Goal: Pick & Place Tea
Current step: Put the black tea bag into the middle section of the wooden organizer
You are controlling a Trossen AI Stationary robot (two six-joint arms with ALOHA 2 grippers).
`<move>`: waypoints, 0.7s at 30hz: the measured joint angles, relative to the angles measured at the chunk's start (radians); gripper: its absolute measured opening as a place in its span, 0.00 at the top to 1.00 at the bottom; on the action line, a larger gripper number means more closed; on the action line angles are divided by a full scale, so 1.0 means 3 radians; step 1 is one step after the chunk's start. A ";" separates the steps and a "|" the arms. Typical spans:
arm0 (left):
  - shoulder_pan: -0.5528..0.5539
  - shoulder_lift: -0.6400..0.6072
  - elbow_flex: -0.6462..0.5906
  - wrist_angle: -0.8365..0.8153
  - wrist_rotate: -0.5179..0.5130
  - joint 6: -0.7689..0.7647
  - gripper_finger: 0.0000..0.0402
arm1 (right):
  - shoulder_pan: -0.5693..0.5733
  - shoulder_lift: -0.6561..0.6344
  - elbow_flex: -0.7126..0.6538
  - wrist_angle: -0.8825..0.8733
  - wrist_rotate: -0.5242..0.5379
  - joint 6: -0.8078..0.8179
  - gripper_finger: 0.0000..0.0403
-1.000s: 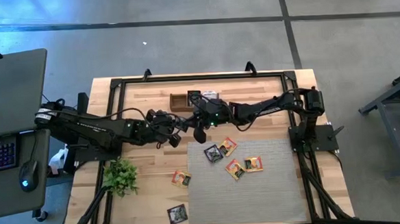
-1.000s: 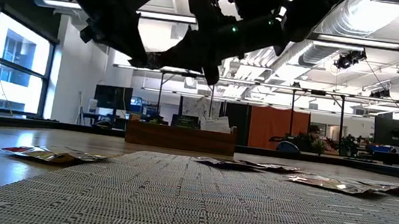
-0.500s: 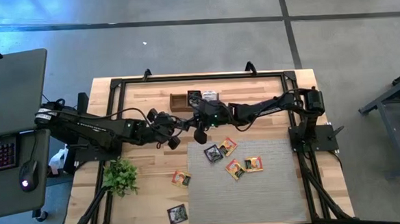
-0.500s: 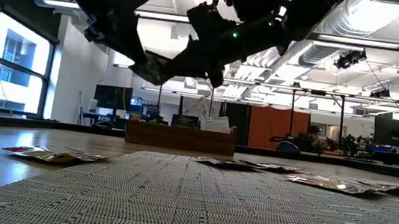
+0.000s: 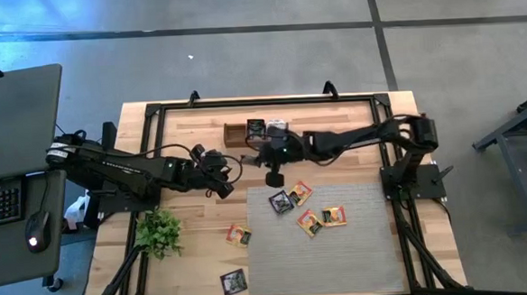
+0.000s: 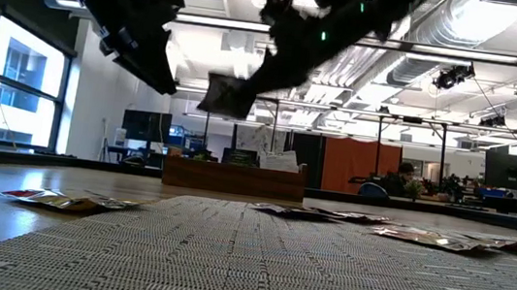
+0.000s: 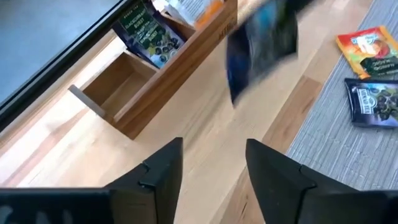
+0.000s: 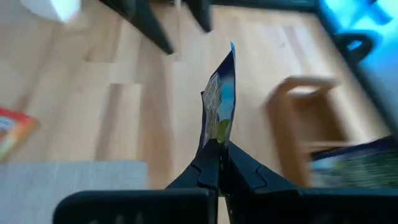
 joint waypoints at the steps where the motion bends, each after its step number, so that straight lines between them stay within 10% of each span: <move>1: 0.0000 0.0000 0.0000 0.0011 0.0000 0.0009 0.56 | 0.0013 -0.0047 0.0108 -0.0175 0.0115 -0.0141 0.99; 5: 0.0000 0.0000 0.0000 0.0013 -0.0008 0.0098 0.56 | -0.0009 -0.0051 0.0708 -0.0851 0.0591 -0.0871 0.99; 21: 0.0001 0.0000 0.0000 0.0001 -0.0161 0.0268 0.56 | -0.0790 0.0832 0.1864 -0.2287 0.0206 -0.2319 1.00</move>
